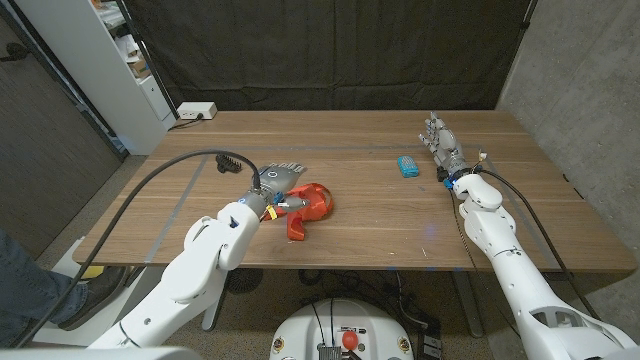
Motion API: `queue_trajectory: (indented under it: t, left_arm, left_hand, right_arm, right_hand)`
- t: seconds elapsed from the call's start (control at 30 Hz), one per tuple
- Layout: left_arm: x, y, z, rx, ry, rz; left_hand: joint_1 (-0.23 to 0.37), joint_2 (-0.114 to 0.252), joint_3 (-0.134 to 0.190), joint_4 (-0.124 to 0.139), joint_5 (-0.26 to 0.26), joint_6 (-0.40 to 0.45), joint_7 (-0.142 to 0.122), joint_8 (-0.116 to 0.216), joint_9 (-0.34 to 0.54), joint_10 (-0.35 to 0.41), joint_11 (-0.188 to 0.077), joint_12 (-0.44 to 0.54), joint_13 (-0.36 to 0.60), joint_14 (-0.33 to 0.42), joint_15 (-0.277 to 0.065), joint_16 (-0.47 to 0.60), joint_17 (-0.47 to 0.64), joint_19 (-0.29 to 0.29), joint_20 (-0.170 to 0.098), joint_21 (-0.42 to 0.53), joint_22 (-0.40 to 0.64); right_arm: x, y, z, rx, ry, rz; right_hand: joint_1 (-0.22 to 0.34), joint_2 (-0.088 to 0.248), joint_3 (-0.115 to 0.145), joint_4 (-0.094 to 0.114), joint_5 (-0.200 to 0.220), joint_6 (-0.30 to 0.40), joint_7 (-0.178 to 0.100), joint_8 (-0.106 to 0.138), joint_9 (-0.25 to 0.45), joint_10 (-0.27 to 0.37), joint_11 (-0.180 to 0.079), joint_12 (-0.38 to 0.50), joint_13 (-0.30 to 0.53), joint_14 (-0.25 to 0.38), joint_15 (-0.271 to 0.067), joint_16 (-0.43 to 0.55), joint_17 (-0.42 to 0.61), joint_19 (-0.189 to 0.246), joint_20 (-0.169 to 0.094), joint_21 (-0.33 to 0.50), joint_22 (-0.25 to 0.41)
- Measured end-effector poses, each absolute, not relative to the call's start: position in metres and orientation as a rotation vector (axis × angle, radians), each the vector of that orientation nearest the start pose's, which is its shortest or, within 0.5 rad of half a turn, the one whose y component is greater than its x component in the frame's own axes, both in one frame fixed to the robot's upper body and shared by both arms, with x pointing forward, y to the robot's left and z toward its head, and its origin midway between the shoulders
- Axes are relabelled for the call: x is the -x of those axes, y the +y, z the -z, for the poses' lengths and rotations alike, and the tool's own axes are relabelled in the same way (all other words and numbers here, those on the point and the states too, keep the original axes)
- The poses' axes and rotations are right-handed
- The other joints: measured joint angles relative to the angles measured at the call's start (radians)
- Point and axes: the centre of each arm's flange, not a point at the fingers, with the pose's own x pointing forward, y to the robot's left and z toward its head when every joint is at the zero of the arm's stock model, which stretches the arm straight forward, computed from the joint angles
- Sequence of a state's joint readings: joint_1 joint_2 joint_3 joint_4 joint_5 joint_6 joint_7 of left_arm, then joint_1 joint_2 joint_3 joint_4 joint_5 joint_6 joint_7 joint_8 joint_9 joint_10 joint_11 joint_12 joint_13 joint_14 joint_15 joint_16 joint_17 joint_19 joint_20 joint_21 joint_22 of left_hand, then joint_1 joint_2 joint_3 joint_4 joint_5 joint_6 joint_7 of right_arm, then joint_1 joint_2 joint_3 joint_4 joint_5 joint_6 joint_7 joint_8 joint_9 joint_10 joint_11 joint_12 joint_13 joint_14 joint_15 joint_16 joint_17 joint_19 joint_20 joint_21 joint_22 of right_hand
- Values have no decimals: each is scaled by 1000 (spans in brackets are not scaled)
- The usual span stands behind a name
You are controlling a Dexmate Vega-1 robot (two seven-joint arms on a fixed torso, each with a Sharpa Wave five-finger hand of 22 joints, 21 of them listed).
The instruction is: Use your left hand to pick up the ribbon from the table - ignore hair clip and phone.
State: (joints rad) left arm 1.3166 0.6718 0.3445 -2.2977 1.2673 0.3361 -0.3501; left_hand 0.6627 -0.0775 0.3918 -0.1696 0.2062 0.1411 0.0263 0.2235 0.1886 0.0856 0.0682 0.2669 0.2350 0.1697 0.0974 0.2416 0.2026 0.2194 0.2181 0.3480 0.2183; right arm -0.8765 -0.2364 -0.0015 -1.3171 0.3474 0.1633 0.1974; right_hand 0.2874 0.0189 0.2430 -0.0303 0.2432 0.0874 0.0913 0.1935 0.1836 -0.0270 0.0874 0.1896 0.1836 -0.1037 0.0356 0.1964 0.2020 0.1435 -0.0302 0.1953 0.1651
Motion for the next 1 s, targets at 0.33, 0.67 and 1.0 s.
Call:
queue_trajectory:
  t: [0.33,0.67,1.0]
  left_arm:
    - [-466,171,48,-1806,-514,-147]
    - [-472,159,55,-1817,-508,-125]
    - [-479,148,62,-1832,-501,-111]
  left_hand:
    - [0,0,1,1,0,0,0,0,5,3,-8,0,5,0,0,0,0,0,0,0,0]
    - [4,4,4,4,0,4,4,0,5,7,-12,0,5,10,-1,0,5,3,4,0,-5]
    - [9,9,4,4,0,6,6,0,5,10,-15,3,9,10,-1,0,5,3,4,0,-5]
  right_arm:
    - [-653,-309,13,-69,-622,-156]
    - [-653,-311,13,-73,-623,-156]
    - [-654,-311,15,-78,-622,-159]
  right_hand:
    - [0,0,0,0,0,0,0,0,0,0,0,0,0,0,0,0,0,0,0,0,0]
    - [0,0,0,0,0,0,0,0,0,0,0,0,0,0,0,0,0,0,0,0,0]
    - [0,0,4,-4,0,0,0,0,0,0,0,0,0,4,4,0,0,0,0,0,0]
